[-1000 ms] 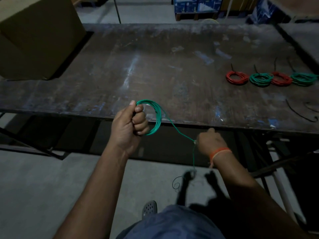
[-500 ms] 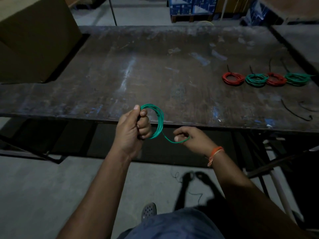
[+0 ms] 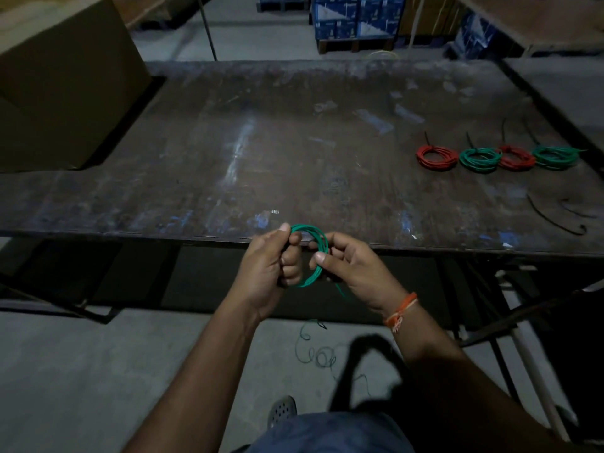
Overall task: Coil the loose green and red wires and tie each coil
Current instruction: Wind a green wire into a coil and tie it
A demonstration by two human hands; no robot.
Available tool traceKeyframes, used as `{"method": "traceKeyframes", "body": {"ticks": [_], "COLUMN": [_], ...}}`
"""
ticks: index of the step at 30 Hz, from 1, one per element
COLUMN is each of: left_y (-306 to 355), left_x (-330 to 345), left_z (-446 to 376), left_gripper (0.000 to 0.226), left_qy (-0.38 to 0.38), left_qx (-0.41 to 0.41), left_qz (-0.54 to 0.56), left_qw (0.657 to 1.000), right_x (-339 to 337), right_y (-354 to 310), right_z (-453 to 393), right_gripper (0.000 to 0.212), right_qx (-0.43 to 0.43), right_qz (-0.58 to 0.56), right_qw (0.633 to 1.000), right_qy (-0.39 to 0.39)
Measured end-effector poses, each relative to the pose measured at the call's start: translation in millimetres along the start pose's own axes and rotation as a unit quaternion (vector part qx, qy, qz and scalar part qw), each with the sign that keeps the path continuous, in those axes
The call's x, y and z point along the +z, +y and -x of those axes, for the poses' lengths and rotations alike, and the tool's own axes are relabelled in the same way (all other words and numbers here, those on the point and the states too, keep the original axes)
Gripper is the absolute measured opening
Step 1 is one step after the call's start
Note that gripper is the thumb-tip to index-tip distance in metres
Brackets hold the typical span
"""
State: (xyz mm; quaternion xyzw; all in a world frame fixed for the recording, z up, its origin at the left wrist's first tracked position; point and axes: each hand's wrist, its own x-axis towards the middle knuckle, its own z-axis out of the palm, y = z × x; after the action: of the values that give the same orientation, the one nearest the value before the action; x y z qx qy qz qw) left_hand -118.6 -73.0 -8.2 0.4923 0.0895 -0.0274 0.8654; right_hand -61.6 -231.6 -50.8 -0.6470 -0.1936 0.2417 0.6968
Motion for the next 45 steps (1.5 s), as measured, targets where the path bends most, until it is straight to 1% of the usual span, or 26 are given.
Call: {"method": "traceKeyframes", "body": {"ticks": [2,4,8,10,13,16,19,22,24,26,27,31,34,36,38,40,42,45], "left_y": [0.4,0.7,0.3,1.4,4.4,3.4,-1.1,-0.1,4.1,8.9,10.9,15.8,17.0,17.8,17.1,12.4,4.4,-6.4], "left_x": [-3.4,-6.9,-10.2,-9.8,-7.9,-8.0,-9.7,-14.4,-20.4,-28.0,-31.3,-38.3,-40.2,-39.5,-37.5,-32.7,-25.3,-14.3], "left_z": [-1.5,-2.8,-4.8,-5.5,-4.6,-2.8,-3.9,-8.8,-12.4,-15.3,-16.0,-17.4,-18.2,-18.1,-18.7,-20.6,-22.1,-20.6], "left_gripper": [0.03,0.03,0.032,0.031,0.029,0.031,0.03,0.026,0.025,0.03,0.034,0.037,0.035,0.033,0.032,0.031,0.031,0.032], "left_qy": [0.0,0.004,0.0,-0.015,-0.049,-0.077,-0.086,-0.052,-0.023,-0.001,0.008,0.022,0.039,0.055,0.081,0.117,0.139,0.123], "left_qx": [-0.008,-0.017,-0.043,-0.059,-0.076,-0.072,-0.075,-0.062,-0.034,-0.01,-0.002,0.032,0.058,0.068,0.082,0.105,0.136,0.158], "left_qz": [0.008,0.009,0.018,0.031,0.043,0.045,0.123,0.227,0.26,0.288,0.301,0.334,0.345,0.338,0.294,0.212,0.122,0.021], "left_qw": [1.0,1.0,0.999,0.998,0.995,0.993,0.986,0.971,0.965,0.958,0.953,0.942,0.936,0.937,0.949,0.965,0.973,0.979], "right_x": [0.6,1.1,4.8,6.2,9.0,12.0,9.9,1.3,-7.9,-21.0,-27.8,-47.0,-54.6,-56.3,-50.2,-33.9,-14.9,6.2], "right_y": [2.7,2.5,-5.5,-7.3,-6.6,-6.2,-4.9,-1.7,6.8,17.4,21.7,25.5,24.2,18.6,5.8,-13.0,-32.6,-55.4], "right_z": [0.8,0.8,-2.0,-3.2,-5.0,-4.1,-2.5,3.1,8.7,14.0,17.1,29.9,36.6,40.6,44.0,45.2,42.0,28.8], "right_gripper": [0.011,0.009,0.023,0.031,0.033,0.031,0.029,0.032,0.022,0.007,0.007,0.021,0.025,0.024,0.02,0.014,0.008,0.008], "right_qx": [0.002,-0.005,-0.027,-0.032,-0.063,-0.095,-0.107,-0.088,-0.073,-0.061,-0.058,-0.055,-0.053,-0.071,-0.116,-0.174,-0.224,-0.266], "right_qz": [0.025,0.051,0.08,0.136,0.236,0.275,0.276,0.289,0.308,0.324,0.326,0.256,0.221,0.254,0.317,0.347,0.349,0.344], "right_qw": [1.0,0.998,0.994,0.986,0.963,0.949,0.949,0.95,0.947,0.941,0.94,0.955,0.959,0.949,0.929,0.916,0.908,0.9], "right_qy": [0.017,0.03,0.07,0.089,0.116,0.123,0.107,0.074,0.059,0.07,0.084,0.142,0.168,0.174,0.149,0.095,0.053,0.033]}}
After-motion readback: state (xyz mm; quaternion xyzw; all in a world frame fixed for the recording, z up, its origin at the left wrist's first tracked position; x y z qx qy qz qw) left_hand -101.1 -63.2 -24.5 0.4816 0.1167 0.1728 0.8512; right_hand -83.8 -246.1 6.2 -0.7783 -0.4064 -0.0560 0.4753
